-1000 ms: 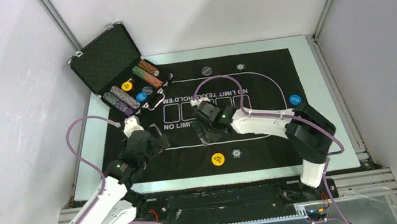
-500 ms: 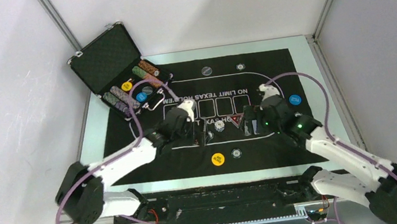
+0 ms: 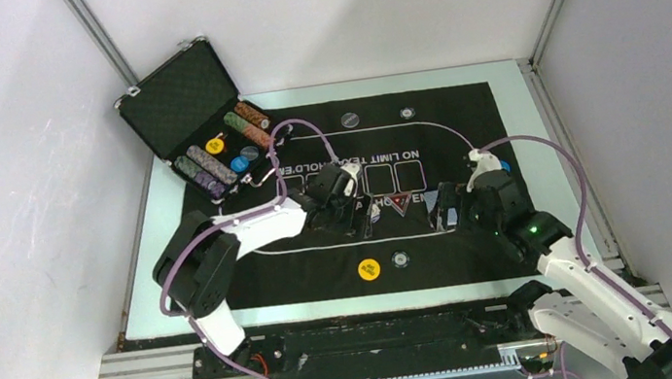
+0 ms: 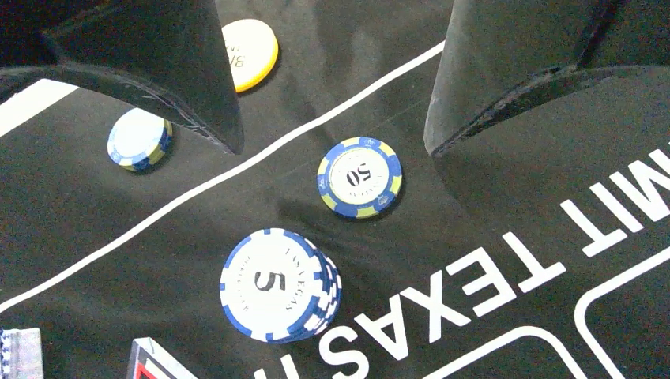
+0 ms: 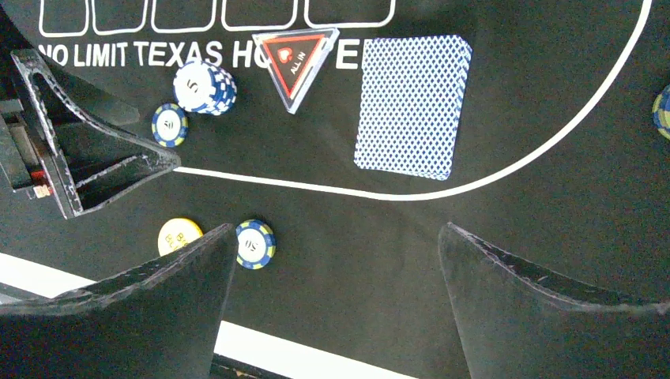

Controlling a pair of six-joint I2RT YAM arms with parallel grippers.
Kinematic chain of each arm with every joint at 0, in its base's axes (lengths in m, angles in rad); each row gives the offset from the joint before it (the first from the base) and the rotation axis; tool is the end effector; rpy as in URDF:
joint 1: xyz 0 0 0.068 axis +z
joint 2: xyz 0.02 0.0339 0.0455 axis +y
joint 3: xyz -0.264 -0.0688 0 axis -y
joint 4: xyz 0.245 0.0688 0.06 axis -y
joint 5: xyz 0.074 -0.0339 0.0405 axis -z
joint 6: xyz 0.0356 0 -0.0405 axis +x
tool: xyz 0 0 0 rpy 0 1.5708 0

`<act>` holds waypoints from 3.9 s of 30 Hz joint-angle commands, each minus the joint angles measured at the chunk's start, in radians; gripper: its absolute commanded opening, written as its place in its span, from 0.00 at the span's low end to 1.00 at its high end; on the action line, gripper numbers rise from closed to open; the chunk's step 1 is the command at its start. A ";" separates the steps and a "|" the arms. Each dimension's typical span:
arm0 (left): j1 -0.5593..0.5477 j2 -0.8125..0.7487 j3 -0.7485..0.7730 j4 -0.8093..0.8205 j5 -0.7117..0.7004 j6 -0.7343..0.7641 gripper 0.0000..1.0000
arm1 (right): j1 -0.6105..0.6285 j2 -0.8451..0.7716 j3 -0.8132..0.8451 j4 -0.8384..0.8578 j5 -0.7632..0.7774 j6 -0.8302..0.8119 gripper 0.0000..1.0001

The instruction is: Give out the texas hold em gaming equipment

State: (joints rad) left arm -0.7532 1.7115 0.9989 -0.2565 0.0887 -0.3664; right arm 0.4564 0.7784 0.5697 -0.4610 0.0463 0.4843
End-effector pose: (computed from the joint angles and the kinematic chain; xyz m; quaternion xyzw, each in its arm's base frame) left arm 0.2485 -0.2373 0.1699 0.1963 0.9338 -0.1931 0.2284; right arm 0.1534 0.0735 0.2388 0.0226 0.8997 0.1787 0.3975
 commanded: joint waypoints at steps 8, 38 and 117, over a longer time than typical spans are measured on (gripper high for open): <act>-0.045 0.091 0.110 -0.081 -0.147 0.014 0.83 | -0.038 -0.014 -0.032 0.047 -0.061 -0.025 1.00; -0.153 0.205 0.097 -0.120 -0.270 -0.060 0.52 | -0.044 -0.016 -0.055 0.057 -0.046 -0.018 1.00; -0.041 -0.042 -0.127 -0.005 -0.305 -0.248 0.29 | -0.051 -0.051 -0.078 0.067 -0.001 -0.009 0.99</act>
State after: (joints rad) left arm -0.7948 1.6741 0.9035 -0.2901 -0.2974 -0.5762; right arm 0.4095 0.7357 0.4961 -0.4290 0.0242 0.4709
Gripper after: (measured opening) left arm 0.429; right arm 0.994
